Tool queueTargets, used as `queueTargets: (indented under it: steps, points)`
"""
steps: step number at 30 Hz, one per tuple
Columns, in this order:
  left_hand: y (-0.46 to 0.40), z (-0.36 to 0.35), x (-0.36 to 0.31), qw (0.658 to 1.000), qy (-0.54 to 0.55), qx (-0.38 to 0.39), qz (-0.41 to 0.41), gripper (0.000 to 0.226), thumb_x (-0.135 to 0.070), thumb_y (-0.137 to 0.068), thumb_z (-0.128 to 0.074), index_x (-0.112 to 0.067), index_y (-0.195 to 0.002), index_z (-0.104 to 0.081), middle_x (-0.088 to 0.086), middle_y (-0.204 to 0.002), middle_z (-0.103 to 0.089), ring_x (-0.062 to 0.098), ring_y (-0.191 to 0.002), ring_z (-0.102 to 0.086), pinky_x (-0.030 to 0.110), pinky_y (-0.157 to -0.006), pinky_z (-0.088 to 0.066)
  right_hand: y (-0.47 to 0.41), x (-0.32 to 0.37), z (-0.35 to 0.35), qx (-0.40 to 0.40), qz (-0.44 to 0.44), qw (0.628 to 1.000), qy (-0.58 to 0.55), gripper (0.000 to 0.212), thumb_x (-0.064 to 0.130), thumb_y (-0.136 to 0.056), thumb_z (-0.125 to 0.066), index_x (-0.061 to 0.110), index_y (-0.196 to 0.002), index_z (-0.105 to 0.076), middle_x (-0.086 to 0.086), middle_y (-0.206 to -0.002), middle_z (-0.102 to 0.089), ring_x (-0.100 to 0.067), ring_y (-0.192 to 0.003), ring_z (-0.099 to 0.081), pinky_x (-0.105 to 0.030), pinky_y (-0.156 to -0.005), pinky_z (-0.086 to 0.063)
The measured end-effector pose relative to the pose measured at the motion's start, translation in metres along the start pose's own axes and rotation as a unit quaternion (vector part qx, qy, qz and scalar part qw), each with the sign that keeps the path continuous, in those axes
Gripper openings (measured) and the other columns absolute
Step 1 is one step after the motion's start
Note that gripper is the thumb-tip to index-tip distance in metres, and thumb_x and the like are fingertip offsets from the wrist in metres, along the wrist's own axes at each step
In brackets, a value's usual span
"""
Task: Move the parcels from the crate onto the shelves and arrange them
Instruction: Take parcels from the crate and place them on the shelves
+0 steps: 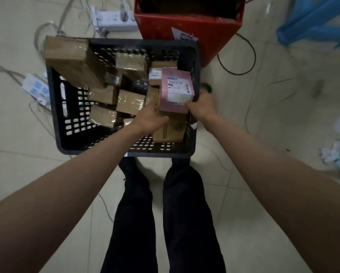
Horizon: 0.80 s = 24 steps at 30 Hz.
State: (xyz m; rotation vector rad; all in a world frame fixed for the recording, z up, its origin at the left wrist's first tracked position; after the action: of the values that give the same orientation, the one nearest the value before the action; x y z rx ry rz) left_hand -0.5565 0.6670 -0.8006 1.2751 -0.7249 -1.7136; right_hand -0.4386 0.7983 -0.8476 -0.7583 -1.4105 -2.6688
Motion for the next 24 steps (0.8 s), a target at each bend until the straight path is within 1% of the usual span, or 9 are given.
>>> queueTargets:
  steps: [2, 5, 7, 9, 12, 16, 19, 21, 24]
  points:
    - [-0.02, -0.003, -0.001, 0.999, 0.031, -0.02, -0.01, 0.051, -0.017, -0.093, -0.061, -0.019, -0.141, -0.043, -0.004, -0.121, -0.052, 0.014, -0.114, -0.049, 0.027, -0.09, -0.038, -0.006, 0.002, -0.011, -0.008, 0.021, 1.0, 0.007, 0.05, 0.013, -0.086, -0.069, 0.008, -0.133, -0.053, -0.009, -0.136, -0.051, -0.026, -0.117, -0.055, -0.03, -0.095, -0.05]
    - [-0.046, -0.009, 0.0, 0.995, 0.092, -0.034, -0.011, 0.05, -0.024, -0.095, -0.06, -0.023, -0.141, -0.041, -0.007, -0.133, -0.048, 0.008, -0.117, -0.042, 0.028, -0.095, -0.037, -0.012, -0.002, -0.025, -0.041, 0.052, 0.996, 0.058, 0.046, 0.015, -0.092, -0.064, 0.009, -0.135, -0.049, -0.012, -0.138, -0.045, -0.022, -0.123, -0.044, -0.021, -0.088, -0.037]
    - [-0.056, -0.013, 0.001, 0.992, 0.12, -0.033, -0.01, 0.053, -0.028, -0.093, -0.062, -0.025, -0.141, -0.041, -0.006, -0.137, -0.051, 0.009, -0.118, -0.047, 0.032, -0.101, -0.041, -0.008, -0.004, -0.031, -0.056, 0.062, 0.995, 0.049, 0.047, 0.014, -0.091, -0.064, 0.011, -0.135, -0.048, -0.012, -0.136, -0.041, -0.024, -0.121, -0.045, -0.026, -0.094, -0.041]
    - [-0.058, -0.016, 0.0, 0.989, 0.144, -0.036, -0.01, 0.054, -0.027, -0.092, -0.064, -0.027, -0.141, -0.041, -0.005, -0.133, -0.055, 0.011, -0.119, -0.051, 0.03, -0.098, -0.042, -0.001, -0.004, -0.032, -0.058, 0.056, 0.997, 0.016, 0.049, 0.013, -0.089, -0.065, 0.012, -0.135, -0.048, -0.011, -0.134, -0.039, -0.024, -0.119, -0.048, -0.03, -0.096, -0.045]
    - [-0.044, -0.011, 0.009, 0.978, 0.193, -0.076, 0.019, 0.052, -0.03, -0.094, -0.059, -0.024, -0.142, -0.041, -0.007, -0.122, -0.055, 0.011, -0.112, -0.053, 0.026, -0.091, -0.042, 0.019, 0.002, -0.031, -0.052, 0.038, 0.996, -0.054, 0.051, 0.014, -0.09, -0.066, 0.014, -0.137, -0.047, -0.007, -0.131, -0.039, -0.019, -0.113, -0.051, -0.021, -0.089, -0.042]
    - [-0.002, 0.01, 0.04, 0.958, 0.251, -0.119, 0.064, 0.037, -0.042, -0.097, -0.049, -0.022, -0.128, -0.047, -0.001, -0.124, -0.058, 0.017, -0.113, -0.058, 0.031, -0.089, -0.048, 0.058, 0.005, -0.03, 0.008, 0.025, 0.982, -0.188, 0.04, 0.013, -0.095, -0.06, 0.015, -0.134, -0.056, -0.001, -0.121, -0.06, -0.013, -0.104, -0.064, -0.029, -0.088, -0.058]
    - [0.04, 0.022, 0.054, 0.948, 0.284, -0.132, 0.056, 0.018, -0.032, -0.098, -0.054, -0.022, -0.112, -0.051, 0.003, -0.118, -0.063, 0.019, -0.107, -0.064, 0.025, -0.077, -0.053, 0.092, 0.002, -0.03, 0.045, -0.015, 0.959, -0.28, 0.021, 0.016, -0.098, -0.057, 0.015, -0.119, -0.059, 0.001, -0.113, -0.066, -0.01, -0.101, -0.066, -0.03, -0.085, -0.059]
    - [0.07, 0.024, 0.054, 0.95, 0.286, -0.121, 0.032, 0.013, -0.023, -0.098, -0.056, -0.02, -0.109, -0.051, 0.004, -0.117, -0.066, 0.015, -0.101, -0.068, 0.025, -0.074, -0.053, 0.117, 0.0, -0.025, 0.055, -0.031, 0.945, -0.321, 0.013, 0.018, -0.099, -0.057, 0.019, -0.112, -0.055, 0.004, -0.11, -0.067, -0.01, -0.103, -0.066, -0.027, -0.087, -0.057]
    - [0.116, 0.028, 0.038, 0.954, 0.282, -0.105, -0.012, 0.015, -0.017, -0.099, -0.055, -0.014, -0.112, -0.048, 0.003, -0.119, -0.066, 0.015, -0.098, -0.067, 0.026, -0.078, -0.054, 0.154, 0.004, -0.01, 0.091, -0.038, 0.929, -0.356, 0.018, 0.026, -0.101, -0.055, 0.021, -0.117, -0.048, 0.006, -0.115, -0.068, -0.005, -0.102, -0.066, -0.021, -0.076, -0.054]
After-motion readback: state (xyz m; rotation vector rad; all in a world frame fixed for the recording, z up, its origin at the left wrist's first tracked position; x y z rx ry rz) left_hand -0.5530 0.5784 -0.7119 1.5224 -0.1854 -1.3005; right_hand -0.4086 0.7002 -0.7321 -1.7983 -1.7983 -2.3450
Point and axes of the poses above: each hand's wrist, its own y-axis away from the middle knuckle, its own z-axis out of the back of the hand, x = y × z, the point moved 6 cm from there along -y, towards the middle knuckle
